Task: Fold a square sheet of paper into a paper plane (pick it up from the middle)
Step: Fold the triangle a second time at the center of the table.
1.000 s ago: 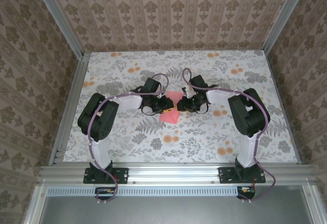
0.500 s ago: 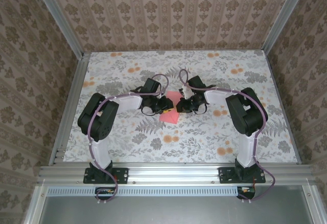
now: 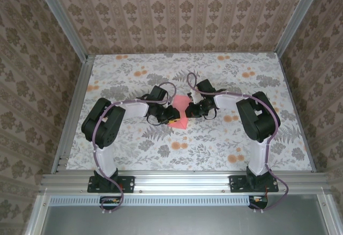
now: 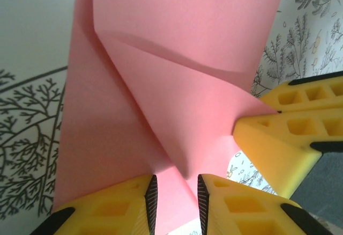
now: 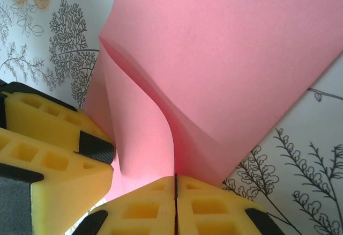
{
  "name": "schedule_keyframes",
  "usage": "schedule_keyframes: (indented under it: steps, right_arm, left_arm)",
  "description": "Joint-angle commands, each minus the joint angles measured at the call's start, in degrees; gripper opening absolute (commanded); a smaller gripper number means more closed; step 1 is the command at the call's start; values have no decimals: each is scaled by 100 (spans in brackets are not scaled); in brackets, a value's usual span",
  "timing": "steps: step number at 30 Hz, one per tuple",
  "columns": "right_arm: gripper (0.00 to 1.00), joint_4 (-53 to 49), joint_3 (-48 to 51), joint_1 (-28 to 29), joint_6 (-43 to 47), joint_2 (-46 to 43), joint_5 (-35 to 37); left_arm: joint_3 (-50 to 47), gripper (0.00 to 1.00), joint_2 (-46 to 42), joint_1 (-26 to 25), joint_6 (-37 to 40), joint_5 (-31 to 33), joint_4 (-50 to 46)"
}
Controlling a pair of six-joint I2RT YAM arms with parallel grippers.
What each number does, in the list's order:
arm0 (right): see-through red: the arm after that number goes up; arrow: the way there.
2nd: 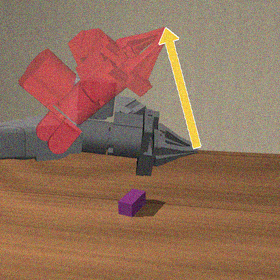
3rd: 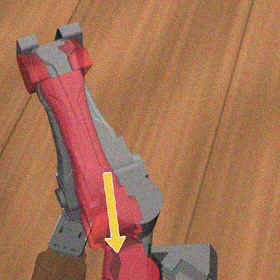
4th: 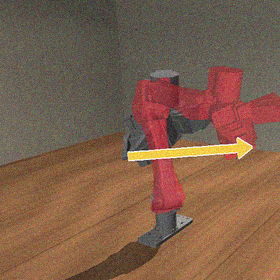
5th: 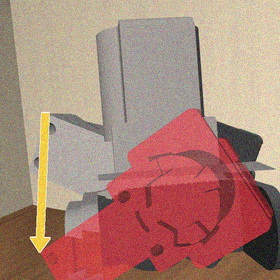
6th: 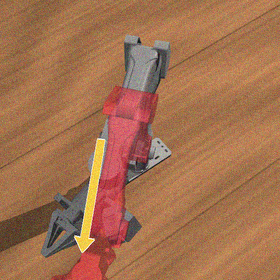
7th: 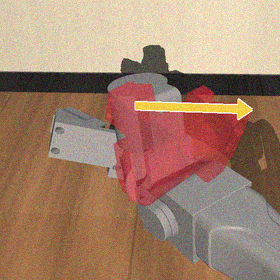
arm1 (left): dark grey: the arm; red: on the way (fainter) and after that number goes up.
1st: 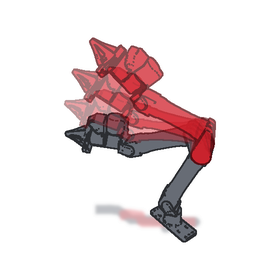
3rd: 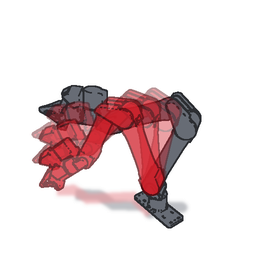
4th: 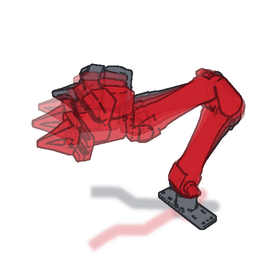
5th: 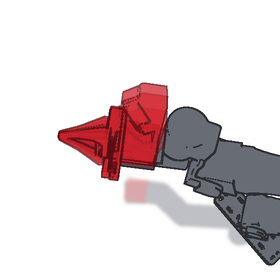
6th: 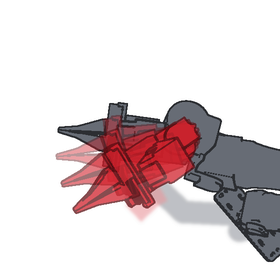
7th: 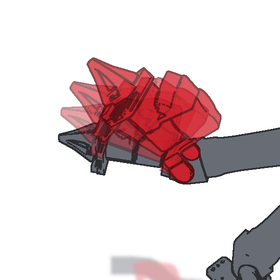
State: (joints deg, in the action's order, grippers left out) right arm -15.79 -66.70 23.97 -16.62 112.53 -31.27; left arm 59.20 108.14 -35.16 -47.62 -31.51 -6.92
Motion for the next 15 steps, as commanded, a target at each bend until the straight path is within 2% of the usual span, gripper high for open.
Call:
schedule_keyframes:
  steps: [1, 8, 15]
  right_arm:
    - [9, 32, -167, 38, 91, 146, 180]
    - [9, 81, -211, 38, 45, 135, 205]
    - [10, 116, -260, 38, 60, 137, 141]
  left_arm:
    - [-27, 29, -13, 9, 268, 5, -322]
    - [87, 23, 110, -8, 589, 62, -761]
    - [140, 23, 181, -8, 693, 68, -881]
